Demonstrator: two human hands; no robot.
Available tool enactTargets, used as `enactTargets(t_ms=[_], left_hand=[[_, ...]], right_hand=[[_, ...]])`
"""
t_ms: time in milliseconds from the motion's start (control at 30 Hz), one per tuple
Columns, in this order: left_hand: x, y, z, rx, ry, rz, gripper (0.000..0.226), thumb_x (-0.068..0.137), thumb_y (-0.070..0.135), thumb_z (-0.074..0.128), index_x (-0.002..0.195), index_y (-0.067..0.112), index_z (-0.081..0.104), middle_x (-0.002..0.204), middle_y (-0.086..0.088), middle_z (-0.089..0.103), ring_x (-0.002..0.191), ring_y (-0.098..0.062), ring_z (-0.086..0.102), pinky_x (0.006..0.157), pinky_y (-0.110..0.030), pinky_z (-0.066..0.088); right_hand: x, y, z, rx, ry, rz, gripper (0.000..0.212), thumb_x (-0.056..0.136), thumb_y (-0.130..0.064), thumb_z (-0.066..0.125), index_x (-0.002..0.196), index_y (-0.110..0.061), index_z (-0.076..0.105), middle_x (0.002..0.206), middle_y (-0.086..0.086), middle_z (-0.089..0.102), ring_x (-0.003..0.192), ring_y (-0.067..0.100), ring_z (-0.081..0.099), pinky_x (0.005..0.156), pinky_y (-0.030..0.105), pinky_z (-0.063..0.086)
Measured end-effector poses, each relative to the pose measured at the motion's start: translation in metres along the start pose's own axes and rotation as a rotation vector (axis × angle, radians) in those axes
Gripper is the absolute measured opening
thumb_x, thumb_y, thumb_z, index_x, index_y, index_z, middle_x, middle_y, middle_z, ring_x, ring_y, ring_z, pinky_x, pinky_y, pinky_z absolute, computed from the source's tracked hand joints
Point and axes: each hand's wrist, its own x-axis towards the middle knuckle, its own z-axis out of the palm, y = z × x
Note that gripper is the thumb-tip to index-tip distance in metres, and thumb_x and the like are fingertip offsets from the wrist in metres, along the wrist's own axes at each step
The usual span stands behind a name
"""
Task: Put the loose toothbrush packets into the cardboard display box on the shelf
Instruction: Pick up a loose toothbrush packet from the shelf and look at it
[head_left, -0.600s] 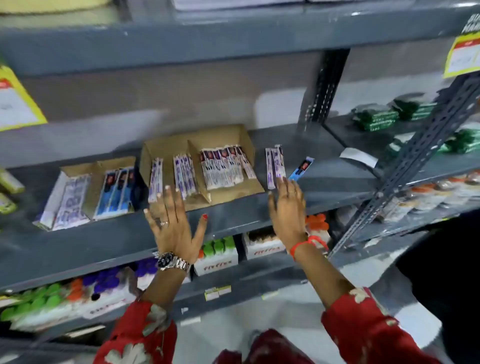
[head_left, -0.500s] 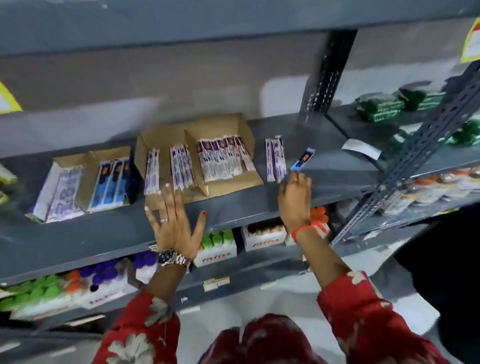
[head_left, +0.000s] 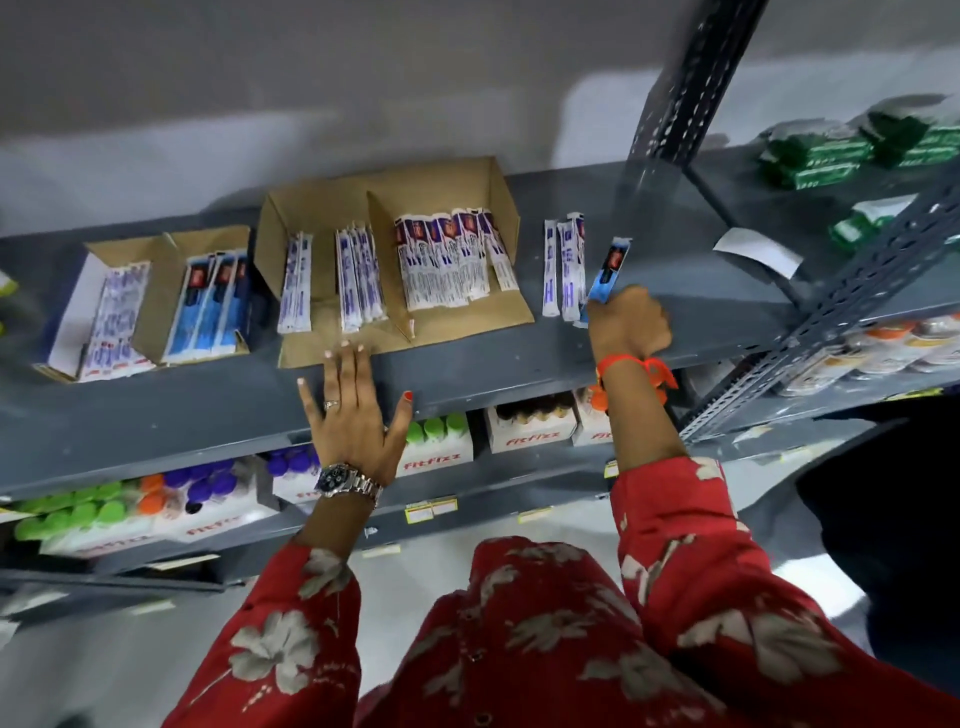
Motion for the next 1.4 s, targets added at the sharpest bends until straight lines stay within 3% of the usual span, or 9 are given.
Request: enactTargets(t_ms=[267, 500, 633, 700, 800, 933, 1133, 1300, 1400], left_hand=[[-0.006, -0.001, 0.001, -0.05, -0.004, -0.009, 0.078, 0.08, 0.057, 0.019, 0.142, 0.009, 0.016, 0.151, -0.011, 0.019, 0.139, -0.023, 0.011, 0.11, -0.049, -0.004], [0.002, -0.002, -0.016, -0.538, 0.187, -0.05, 0.066, 0.082, 0.044, 0.034, 0.136, 0.005, 0.031, 0.145, -0.015, 0.031, 0.135, -0.025, 0.024, 0.111, -0.045, 0.006], [0.012, 0.002, -0.04, -0.951, 0.233, -0.059, 0.061, 0.082, 0.04, 0.04, 0.131, 0.004, 0.04, 0.136, -0.007, 0.043, 0.12, -0.004, 0.043, 0.1, -0.016, 0.032], [0.023, 0.002, -0.055, -1.236, 0.213, -0.152, 0.053, 0.08, 0.038, 0.044, 0.123, 0.008, 0.048, 0.131, -0.009, 0.049, 0.113, -0.005, 0.05, 0.096, -0.021, 0.039], [0.038, -0.002, -0.076, -1.639, 0.012, -0.388, 0.042, 0.094, 0.027, 0.033, 0.13, 0.006, 0.038, 0.137, -0.02, 0.042, 0.122, -0.027, 0.044, 0.093, -0.024, 0.039], [0.046, -0.023, -0.098, -1.951, -0.11, -0.514, 0.059, 0.094, 0.044, 0.018, 0.131, 0.003, 0.036, 0.129, -0.016, 0.049, 0.119, -0.025, 0.047, 0.099, -0.033, 0.036], [0.051, -0.05, -0.122, -2.088, -0.154, -0.493, 0.066, 0.089, 0.055, 0.018, 0.115, 0.003, 0.051, 0.12, -0.013, 0.055, 0.115, -0.024, 0.048, 0.098, -0.037, 0.036], [0.044, -0.064, -0.145, -2.177, -0.166, -0.315, 0.075, 0.073, 0.061, 0.05, 0.119, 0.003, 0.055, 0.123, -0.014, 0.059, 0.119, -0.029, 0.05, 0.102, -0.042, 0.038], [0.04, -0.076, -0.149, -2.17, -0.148, -0.271, 0.077, 0.08, 0.06, 0.033, 0.129, 0.001, 0.043, 0.13, -0.015, 0.052, 0.124, -0.029, 0.044, 0.102, -0.039, 0.037]], right_hand=[[-0.002, 0.002, -0.015, 0.163, -0.042, 0.094, 0.022, 0.085, -0.023, 0.057, 0.096, -0.008, 0.069, 0.105, 0.016, 0.071, 0.095, 0.035, 0.066, 0.069, 0.031, 0.045], [-0.031, -0.015, -0.027, 0.358, 0.07, -0.09, 0.008, 0.082, -0.02, 0.065, 0.088, -0.021, 0.071, 0.096, 0.002, 0.076, 0.09, 0.023, 0.069, 0.075, 0.029, 0.051], [-0.07, -0.034, -0.017, 0.569, -0.158, -0.261, 0.016, 0.08, -0.002, 0.062, 0.084, -0.012, 0.074, 0.089, 0.002, 0.075, 0.082, 0.021, 0.068, 0.079, 0.036, 0.056], [-0.09, -0.045, -0.01, 0.736, -0.356, -0.281, 0.021, 0.081, 0.007, 0.058, 0.082, -0.006, 0.074, 0.08, 0.001, 0.071, 0.078, 0.016, 0.066, 0.08, 0.03, 0.055], [-0.118, -0.055, 0.002, 0.91, -0.532, -0.257, 0.026, 0.079, 0.025, 0.049, 0.071, 0.012, 0.07, 0.054, -0.006, 0.071, 0.057, 0.005, 0.069, 0.06, 0.014, 0.056], [-0.153, -0.069, 0.013, 0.936, -0.635, -0.36, 0.026, 0.072, 0.02, 0.064, 0.097, 0.023, 0.06, 0.044, -0.023, 0.064, 0.049, -0.01, 0.062, 0.052, 0.004, 0.048], [-0.185, -0.087, 0.018, 0.992, -0.757, -0.333, 0.021, 0.072, 0.018, 0.066, 0.093, 0.017, 0.064, 0.044, -0.02, 0.065, 0.047, -0.009, 0.06, 0.049, 0.005, 0.047], [-0.203, -0.1, 0.023, 0.992, -0.804, -0.348, 0.009, 0.072, 0.012, 0.07, 0.079, 0.007, 0.069, 0.046, -0.017, 0.068, 0.047, -0.005, 0.062, 0.048, 0.008, 0.049], [-0.212, -0.105, 0.024, 0.98, -0.843, -0.373, 0.025, 0.073, 0.008, 0.071, 0.065, -0.016, 0.07, 0.05, -0.016, 0.07, 0.051, -0.004, 0.065, 0.05, 0.01, 0.051]])
